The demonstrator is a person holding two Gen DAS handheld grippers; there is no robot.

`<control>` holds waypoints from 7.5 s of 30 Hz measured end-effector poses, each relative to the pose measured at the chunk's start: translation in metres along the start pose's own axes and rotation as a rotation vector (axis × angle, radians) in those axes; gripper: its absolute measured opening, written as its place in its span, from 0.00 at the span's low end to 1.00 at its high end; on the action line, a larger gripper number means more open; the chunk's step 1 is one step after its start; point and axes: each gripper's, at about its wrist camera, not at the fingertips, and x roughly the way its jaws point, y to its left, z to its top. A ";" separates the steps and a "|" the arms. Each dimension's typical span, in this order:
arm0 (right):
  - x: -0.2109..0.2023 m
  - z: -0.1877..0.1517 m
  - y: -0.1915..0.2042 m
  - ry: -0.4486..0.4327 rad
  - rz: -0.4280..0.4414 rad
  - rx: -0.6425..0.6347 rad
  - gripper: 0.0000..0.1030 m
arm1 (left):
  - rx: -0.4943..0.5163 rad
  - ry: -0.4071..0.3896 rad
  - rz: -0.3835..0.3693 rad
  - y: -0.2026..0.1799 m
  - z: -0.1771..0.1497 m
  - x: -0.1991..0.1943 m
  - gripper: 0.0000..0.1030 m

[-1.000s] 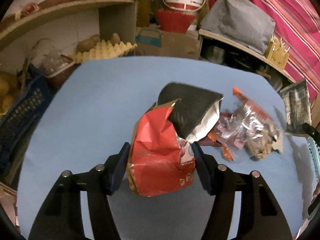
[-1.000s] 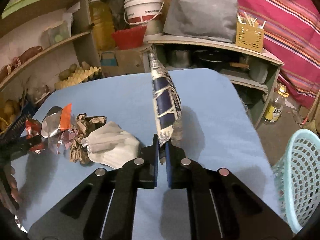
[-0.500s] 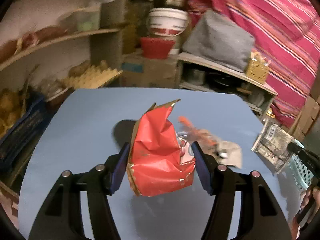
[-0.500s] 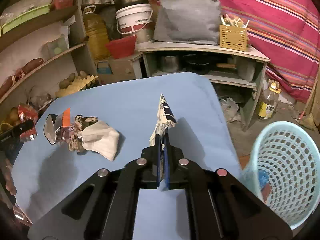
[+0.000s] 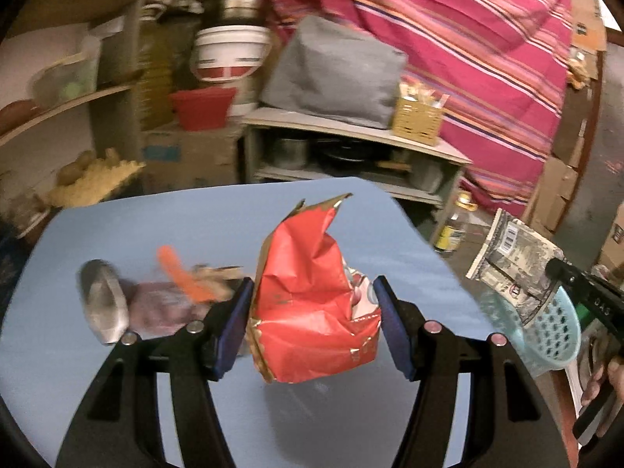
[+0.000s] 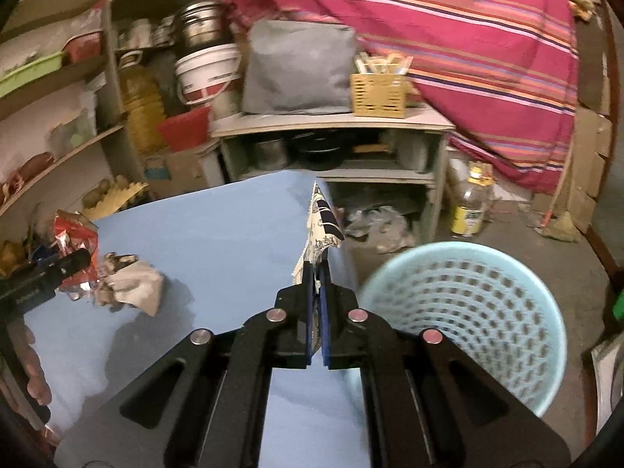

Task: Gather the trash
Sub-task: 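Carry both bags to the basket and open both tools to drop them, then grasp the black pouch with the left tool while the right tool grasps the white cloth, then carry the clear bag and white cloth to the basket and open both tools, then move both open tools back over the remaining items on the table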

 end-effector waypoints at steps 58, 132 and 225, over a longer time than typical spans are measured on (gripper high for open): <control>0.046 -0.010 0.034 0.058 -0.137 -0.086 0.96 | 0.066 -0.014 0.112 0.003 0.002 0.016 0.94; 0.078 -0.001 0.103 0.119 0.101 -0.082 0.08 | 0.005 -0.002 0.245 0.117 -0.021 0.013 0.08; 0.089 -0.015 0.170 0.096 0.046 -0.101 0.96 | -0.041 -0.031 0.406 0.160 -0.020 -0.023 0.96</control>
